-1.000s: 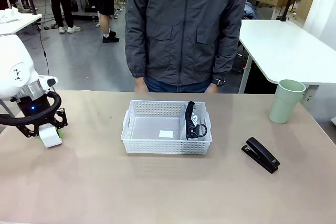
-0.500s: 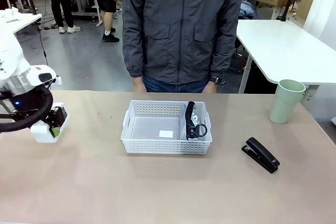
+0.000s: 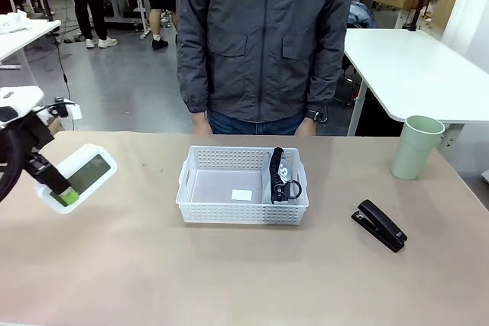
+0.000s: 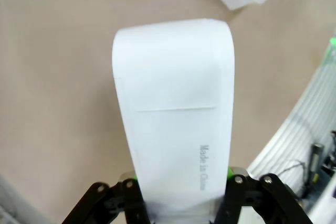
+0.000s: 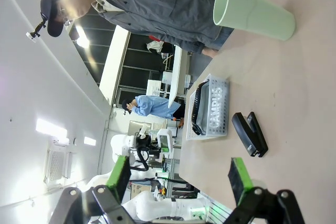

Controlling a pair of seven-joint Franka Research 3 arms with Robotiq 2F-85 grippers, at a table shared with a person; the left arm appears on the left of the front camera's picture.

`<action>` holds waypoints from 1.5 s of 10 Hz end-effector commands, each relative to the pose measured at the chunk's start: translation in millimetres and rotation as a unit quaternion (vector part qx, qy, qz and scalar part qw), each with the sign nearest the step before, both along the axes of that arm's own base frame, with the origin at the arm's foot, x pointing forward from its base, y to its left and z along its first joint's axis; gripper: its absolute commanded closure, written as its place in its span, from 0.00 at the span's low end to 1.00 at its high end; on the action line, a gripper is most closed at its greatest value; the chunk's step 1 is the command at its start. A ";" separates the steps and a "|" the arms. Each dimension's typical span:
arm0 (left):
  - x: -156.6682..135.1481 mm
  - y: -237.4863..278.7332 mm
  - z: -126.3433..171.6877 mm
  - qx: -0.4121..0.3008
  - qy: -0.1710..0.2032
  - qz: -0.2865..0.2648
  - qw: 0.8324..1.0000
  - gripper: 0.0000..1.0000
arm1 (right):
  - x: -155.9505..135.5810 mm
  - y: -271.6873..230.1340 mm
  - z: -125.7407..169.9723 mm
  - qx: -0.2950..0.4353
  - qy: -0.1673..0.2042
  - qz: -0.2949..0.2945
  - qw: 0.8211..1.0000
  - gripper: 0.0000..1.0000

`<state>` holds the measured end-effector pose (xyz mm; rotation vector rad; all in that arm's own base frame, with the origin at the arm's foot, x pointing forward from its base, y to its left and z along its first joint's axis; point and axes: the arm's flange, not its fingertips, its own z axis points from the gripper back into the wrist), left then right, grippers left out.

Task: Efficiently arrange items inside the basket to fit them all.
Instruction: Pick up the Digital clock and place it inside the Organizing basket.

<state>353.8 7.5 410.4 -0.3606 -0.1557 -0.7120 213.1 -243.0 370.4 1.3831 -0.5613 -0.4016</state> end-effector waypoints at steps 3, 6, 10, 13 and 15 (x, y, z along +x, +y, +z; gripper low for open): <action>3.6 -8.9 4.3 0.017 -0.014 0.002 1.000 1.00 | 2.4 -0.9 1.3 -0.001 -0.018 -0.003 1.000 0.00; 2.4 -8.9 2.6 0.016 -0.009 -0.007 1.000 0.48 | 2.4 -0.9 1.3 -0.001 -0.018 -0.003 1.000 0.00; 22.1 -98.9 38.7 0.030 -0.024 -0.050 0.998 0.48 | 2.4 -0.9 1.3 -0.001 -0.018 -0.003 1.000 0.00; 39.5 -194.1 60.2 0.079 0.006 -0.142 0.987 0.48 | 2.4 -0.9 1.3 -0.001 -0.018 -0.003 1.000 0.00; 57.0 -239.2 63.5 0.110 -0.010 -0.121 0.986 0.48 | 2.4 -0.9 1.3 -0.001 -0.018 -0.003 1.000 0.00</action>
